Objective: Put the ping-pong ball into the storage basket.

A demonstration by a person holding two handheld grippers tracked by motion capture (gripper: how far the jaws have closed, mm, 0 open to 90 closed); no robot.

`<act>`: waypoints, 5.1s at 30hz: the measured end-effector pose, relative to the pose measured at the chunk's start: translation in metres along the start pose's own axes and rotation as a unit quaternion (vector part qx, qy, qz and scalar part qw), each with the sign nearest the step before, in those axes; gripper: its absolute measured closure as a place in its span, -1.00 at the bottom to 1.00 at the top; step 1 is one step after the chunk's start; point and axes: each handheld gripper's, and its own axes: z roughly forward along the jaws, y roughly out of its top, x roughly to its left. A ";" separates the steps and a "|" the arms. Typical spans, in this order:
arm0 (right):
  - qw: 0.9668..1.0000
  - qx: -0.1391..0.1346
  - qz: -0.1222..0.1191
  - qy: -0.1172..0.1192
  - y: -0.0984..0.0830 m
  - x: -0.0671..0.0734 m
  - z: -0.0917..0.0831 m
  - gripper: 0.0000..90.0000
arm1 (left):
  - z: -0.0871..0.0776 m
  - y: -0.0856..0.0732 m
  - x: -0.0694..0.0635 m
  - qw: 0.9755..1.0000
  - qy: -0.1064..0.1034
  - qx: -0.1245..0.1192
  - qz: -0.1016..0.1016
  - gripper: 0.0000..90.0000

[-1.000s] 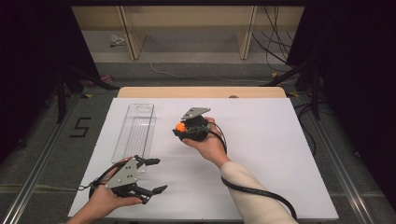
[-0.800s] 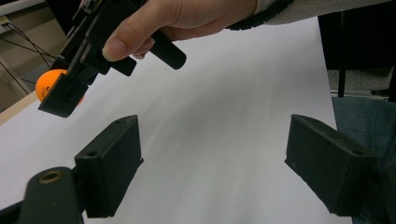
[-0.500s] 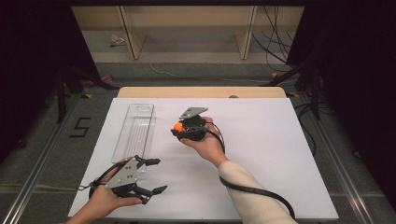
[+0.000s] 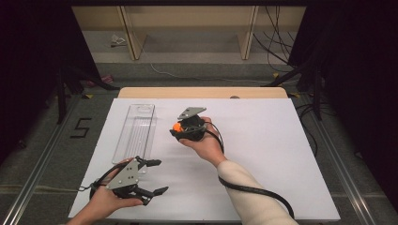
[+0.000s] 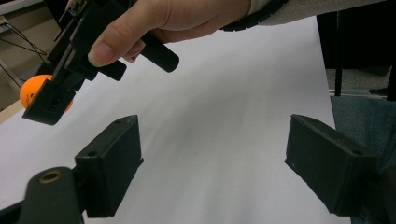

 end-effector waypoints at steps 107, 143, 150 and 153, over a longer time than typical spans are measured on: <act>0.999 0.003 -0.033 0.016 0.049 0.022 0.033 0.14 | 0.002 0.000 -0.002 1.000 -0.014 0.010 0.011 -0.59; 0.999 0.002 -0.042 0.022 0.062 0.031 0.042 0.14 | 0.003 -0.001 -0.003 1.000 -0.020 0.015 0.013 -0.59; 0.999 0.000 -0.044 0.023 0.065 0.033 0.044 0.14 | 0.003 -0.001 -0.003 1.000 -0.020 0.014 0.013 -0.59; 0.999 0.001 -0.045 0.024 0.067 0.033 0.044 0.14 | 0.002 -0.001 -0.003 1.000 -0.020 0.014 0.013 -0.59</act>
